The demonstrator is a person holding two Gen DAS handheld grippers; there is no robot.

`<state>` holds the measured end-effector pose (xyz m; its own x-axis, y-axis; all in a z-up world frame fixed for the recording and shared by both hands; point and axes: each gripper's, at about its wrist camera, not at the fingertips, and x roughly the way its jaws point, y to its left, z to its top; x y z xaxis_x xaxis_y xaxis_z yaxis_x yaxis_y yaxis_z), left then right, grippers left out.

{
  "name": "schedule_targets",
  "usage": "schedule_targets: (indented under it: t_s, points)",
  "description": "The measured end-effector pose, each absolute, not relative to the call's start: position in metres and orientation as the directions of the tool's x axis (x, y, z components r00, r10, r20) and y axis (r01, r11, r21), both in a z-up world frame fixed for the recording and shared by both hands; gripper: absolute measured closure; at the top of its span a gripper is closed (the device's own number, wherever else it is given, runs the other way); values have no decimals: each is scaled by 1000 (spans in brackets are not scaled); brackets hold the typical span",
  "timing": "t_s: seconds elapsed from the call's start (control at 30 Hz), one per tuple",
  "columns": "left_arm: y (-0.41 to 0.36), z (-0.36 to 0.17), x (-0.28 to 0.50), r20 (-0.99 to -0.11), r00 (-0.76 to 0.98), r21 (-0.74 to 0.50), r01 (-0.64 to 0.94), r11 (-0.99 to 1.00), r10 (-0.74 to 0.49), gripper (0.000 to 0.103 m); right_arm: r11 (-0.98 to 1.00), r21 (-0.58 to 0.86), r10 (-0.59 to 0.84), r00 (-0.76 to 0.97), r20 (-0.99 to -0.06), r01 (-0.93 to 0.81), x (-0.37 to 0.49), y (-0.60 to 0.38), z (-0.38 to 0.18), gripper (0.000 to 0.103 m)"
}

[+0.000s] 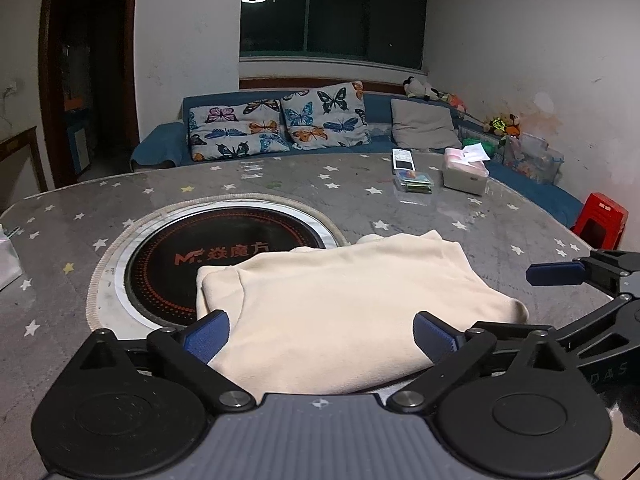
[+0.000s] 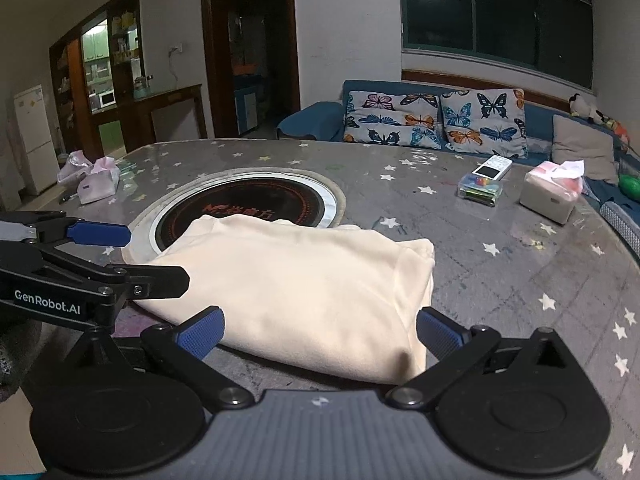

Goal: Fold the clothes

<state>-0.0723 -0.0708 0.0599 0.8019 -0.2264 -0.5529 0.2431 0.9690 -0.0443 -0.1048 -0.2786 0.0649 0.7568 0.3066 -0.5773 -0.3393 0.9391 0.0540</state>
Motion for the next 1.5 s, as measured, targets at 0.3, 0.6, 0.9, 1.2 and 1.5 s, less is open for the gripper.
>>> schedule_targets:
  t_s: [0.3, 0.6, 0.9, 1.2, 1.5]
  points:
    - [-70, 63, -83, -537, 811, -52, 242, 969, -231, 0, 949, 60, 291, 782, -551, -311, -119, -281, 67, 0]
    - [-64, 63, -92, -525, 815, -68, 249, 966, -247, 0, 969, 53, 233, 821, -521, -241, -134, -284, 69, 0]
    - [-53, 64, -106, -517, 827, -83, 208, 975, -220, 0, 980, 78, 197, 851, -487, -182, -154, -293, 71, 0]
    - [-55, 69, -118, -506, 843, -64, 174, 983, -182, 0, 980, 71, 196, 856, -478, -185, -162, -298, 75, 0]
    - [-53, 61, -119, -542, 836, -45, 69, 997, -83, 0, 964, 139, 267, 811, -521, -229, -146, -296, 60, 0]
